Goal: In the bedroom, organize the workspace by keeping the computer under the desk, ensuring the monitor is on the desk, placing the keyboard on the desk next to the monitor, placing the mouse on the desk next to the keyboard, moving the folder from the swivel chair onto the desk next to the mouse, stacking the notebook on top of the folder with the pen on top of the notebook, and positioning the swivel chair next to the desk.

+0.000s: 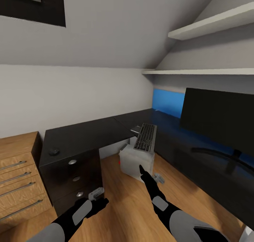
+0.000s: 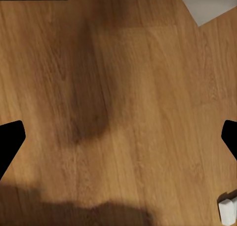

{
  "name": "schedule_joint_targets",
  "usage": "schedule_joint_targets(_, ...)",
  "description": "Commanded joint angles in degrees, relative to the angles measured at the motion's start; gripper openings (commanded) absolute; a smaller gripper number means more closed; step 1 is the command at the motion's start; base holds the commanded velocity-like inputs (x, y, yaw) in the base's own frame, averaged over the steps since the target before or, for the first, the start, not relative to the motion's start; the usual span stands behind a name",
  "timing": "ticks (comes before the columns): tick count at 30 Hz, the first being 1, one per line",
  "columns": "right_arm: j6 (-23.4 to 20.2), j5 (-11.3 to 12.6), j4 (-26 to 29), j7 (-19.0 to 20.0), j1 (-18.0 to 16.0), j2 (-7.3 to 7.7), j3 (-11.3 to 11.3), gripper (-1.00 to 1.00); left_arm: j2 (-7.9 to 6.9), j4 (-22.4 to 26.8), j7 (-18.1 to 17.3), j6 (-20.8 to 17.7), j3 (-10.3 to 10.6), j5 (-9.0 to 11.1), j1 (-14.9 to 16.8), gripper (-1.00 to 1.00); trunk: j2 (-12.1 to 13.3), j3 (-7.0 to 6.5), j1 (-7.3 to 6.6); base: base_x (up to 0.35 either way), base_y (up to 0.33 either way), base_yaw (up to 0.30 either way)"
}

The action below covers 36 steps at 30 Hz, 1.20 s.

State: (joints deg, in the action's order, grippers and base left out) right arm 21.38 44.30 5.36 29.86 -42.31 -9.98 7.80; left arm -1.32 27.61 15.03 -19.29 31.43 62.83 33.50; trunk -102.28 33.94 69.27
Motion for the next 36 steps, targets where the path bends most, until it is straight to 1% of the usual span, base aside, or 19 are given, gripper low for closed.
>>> schedule_joint_targets(1, 0.02, 0.11, -0.09, 0.37, -0.06, -0.02, 0.46, 1.00, -0.08, 0.16, 0.51, -0.03, 0.41, 0.56, 0.04, 1.00, -0.45, 0.25, 0.22, 0.000, 0.000, 0.000)
schedule_joint_targets(2, 0.01, 0.49, -0.11, 0.34, -0.06, -0.02, 0.46, 1.00, -0.08, 0.16, 0.51, -0.03, 0.40, 0.55, 0.05, 1.00, -0.85, 0.43, 0.44, 0.000, 0.000, 0.000)
schedule_joint_targets(7, -0.02, 7.90, -0.40, 0.42, -0.06, -0.02, 0.43, 1.00, -0.08, 0.16, 0.53, -0.05, 0.40, 0.54, 0.03, 1.00, -2.86, 1.32, 1.54, 0.000, 0.000, 0.000)
schedule_joint_targets(9, -0.02, 9.56, -0.43, 0.51, -0.06, -0.02, 0.40, 1.00, -0.12, 0.16, 0.53, -0.05, 0.39, 0.53, 0.02, 1.00, -3.66, 1.68, 1.98, 0.000, 0.000, 0.000)
schedule_joint_targets(13, -0.02, 10.16, -0.44, 0.57, -0.06, -0.02, 0.35, 1.00, -0.16, 0.16, 0.53, -0.04, 0.35, 0.54, 0.03, 1.00, -5.26, 2.40, 2.86, 0.000, 0.000, 0.000)
schedule_joint_targets(20, -0.02, 10.35, -0.36, 0.63, -0.06, -0.02, 0.30, 1.00, -0.11, 0.16, 0.53, -0.05, 0.44, 0.47, 0.04, 1.00, -5.26, 2.40, 2.86, 0.000, 0.000, 0.000)
schedule_joint_targets(22, -0.02, 10.37, -0.36, 0.67, -0.06, -0.02, 0.29, 1.00, -0.09, 0.16, 0.53, -0.05, 0.47, 0.46, 0.04, 1.00, -6.06, 2.76, 3.30, 0.000, 0.000, 0.000)
schedule_joint_targets(28, -0.02, 10.32, -0.35, 0.98, -0.06, -0.02, 0.29, 1.00, -0.23, 0.10, 0.29, -0.05, 0.42, 0.66, 0.02, 1.00, -6.06, 2.76, 3.30, 0.000, 0.000, 0.000)
schedule_joint_targets(31, 0.03, 10.29, -0.35, 2.62, -0.06, -0.02, 0.29, 1.00, -0.29, -0.69, 0.20, 0.01, 0.41, 0.68, 0.05, 1.00, -6.06, 2.76, 3.30, 0.000, 0.000, 0.000)
schedule_joint_targets(36, 0.06, 10.28, -0.35, 3.81, -0.06, -0.02, 0.29, 1.00, -0.27, -1.13, 0.18, 0.03, 0.44, 0.64, 0.05, 1.00, -6.06, 2.76, 3.30, 0.109, 0.049, 0.000)
